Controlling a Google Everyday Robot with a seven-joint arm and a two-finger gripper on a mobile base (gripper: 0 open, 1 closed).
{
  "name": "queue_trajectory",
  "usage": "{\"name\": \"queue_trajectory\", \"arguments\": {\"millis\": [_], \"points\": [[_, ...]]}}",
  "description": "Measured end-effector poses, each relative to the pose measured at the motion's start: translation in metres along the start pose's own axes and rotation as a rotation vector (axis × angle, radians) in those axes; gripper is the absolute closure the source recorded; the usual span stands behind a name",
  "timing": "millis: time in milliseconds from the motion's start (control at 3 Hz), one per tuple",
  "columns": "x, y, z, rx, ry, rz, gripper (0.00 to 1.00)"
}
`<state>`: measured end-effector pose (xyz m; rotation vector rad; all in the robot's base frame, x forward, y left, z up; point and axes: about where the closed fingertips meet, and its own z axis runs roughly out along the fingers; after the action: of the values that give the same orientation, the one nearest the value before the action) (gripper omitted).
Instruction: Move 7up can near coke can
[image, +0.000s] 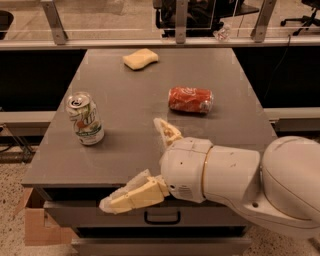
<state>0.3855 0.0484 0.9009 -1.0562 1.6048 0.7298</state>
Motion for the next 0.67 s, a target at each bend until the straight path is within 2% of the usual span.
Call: {"name": "queue_trajectory", "arguments": {"millis": [333,667], "points": [[0.0,0.001,0.002,-0.001,-0.001,-0.001,0.0],[0.002,-0.007,0.017,0.024,-0.006,-0.02,0.0]]}}
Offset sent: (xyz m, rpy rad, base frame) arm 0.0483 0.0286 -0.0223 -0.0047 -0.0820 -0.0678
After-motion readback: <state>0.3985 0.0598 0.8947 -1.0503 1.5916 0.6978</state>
